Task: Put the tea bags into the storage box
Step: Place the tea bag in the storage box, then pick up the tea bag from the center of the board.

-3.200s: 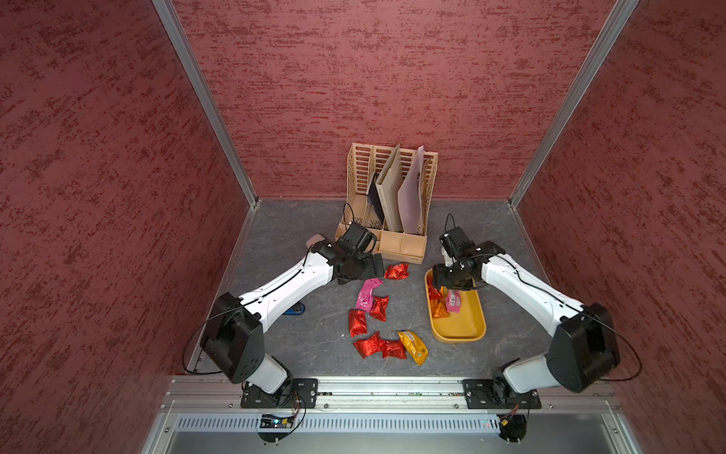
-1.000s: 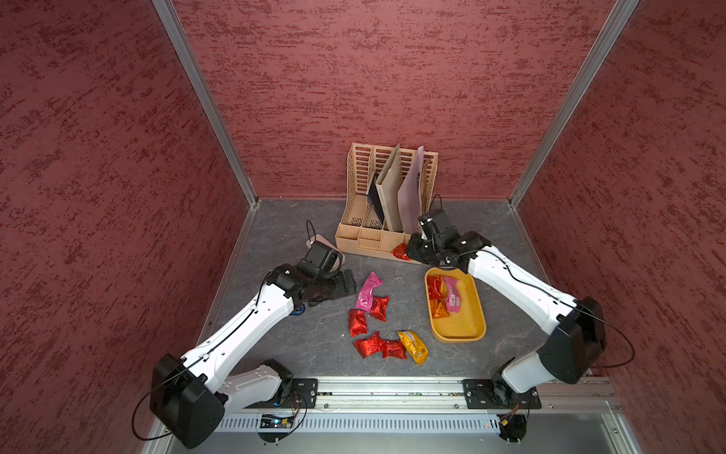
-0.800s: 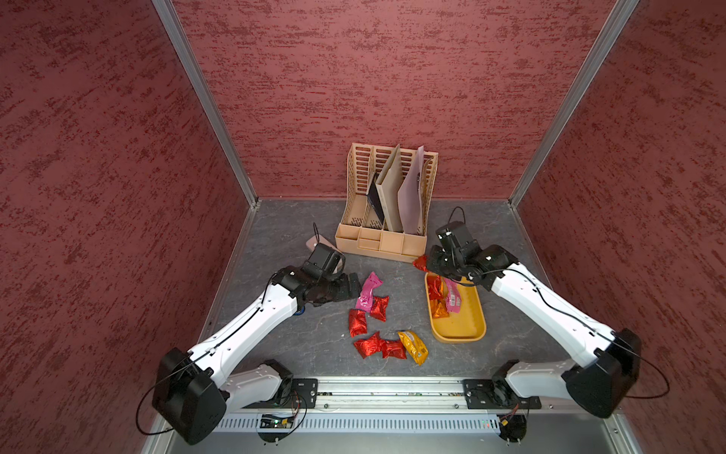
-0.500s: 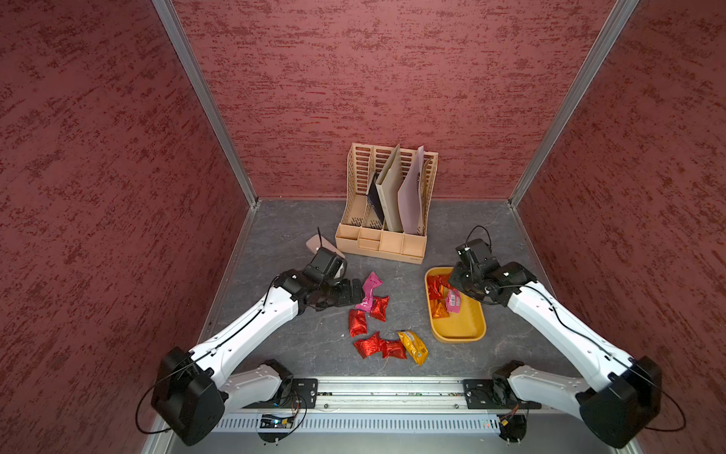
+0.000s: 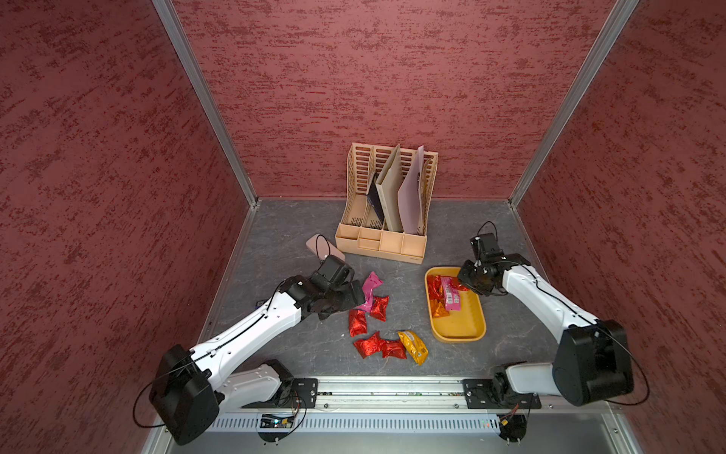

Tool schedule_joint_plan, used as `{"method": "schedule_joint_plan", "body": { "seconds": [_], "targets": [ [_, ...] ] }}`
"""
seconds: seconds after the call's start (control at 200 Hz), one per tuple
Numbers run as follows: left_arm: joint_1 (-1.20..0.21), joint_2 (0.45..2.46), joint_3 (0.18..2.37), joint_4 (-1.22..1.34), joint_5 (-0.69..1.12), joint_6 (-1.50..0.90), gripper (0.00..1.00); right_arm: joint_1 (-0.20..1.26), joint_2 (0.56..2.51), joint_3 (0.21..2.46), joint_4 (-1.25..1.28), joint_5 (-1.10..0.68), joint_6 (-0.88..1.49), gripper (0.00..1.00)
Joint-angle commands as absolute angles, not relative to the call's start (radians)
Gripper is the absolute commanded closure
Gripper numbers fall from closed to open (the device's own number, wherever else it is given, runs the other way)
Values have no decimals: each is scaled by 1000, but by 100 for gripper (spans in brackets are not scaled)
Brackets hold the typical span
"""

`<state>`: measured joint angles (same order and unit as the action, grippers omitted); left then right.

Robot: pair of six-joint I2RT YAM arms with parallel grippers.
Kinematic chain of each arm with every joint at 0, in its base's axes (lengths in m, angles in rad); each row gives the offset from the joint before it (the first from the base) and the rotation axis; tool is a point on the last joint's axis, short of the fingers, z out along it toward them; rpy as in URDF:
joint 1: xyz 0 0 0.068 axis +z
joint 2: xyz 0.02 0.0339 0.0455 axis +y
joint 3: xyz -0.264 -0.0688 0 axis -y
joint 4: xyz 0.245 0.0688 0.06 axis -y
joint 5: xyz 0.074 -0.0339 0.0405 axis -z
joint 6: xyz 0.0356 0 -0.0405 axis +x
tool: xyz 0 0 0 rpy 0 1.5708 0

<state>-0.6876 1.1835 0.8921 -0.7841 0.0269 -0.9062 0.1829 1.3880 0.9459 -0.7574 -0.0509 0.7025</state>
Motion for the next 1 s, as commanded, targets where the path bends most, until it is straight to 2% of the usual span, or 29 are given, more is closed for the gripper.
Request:
{"method": "schedule_joint_plan", "body": {
  "seconds": [0.0, 0.07, 0.185, 0.426, 0.561, 0.726, 0.836, 0.997],
  "targets": [
    [-698, 1229, 966, -743, -43, -970, 0, 179, 1411, 961, -768, -111, 623, 42],
    [-699, 1267, 1017, -766, -48, -937, 0, 180, 1402, 969, -794, -114, 614, 31],
    [-698, 1313, 1080, -796, -54, -885, 0, 179, 1351, 979, -862, -108, 600, 21],
    [-659, 1322, 1097, -788, 9, -763, 0, 194, 1154, 971, -1013, -143, 660, 16],
    [-624, 1272, 1054, -804, 43, -671, 0, 282, 1046, 966, -1046, -152, 758, 22],
    [-570, 1198, 960, -816, 142, -584, 0, 565, 1051, 993, -970, -56, 963, 34],
    [-535, 1150, 894, -828, 178, -549, 0, 721, 1137, 1010, -848, 7, 1048, 41],
    [-497, 1070, 832, -852, 189, -556, 0, 852, 1395, 1127, -694, 8, 1037, 42]
  ]
}}
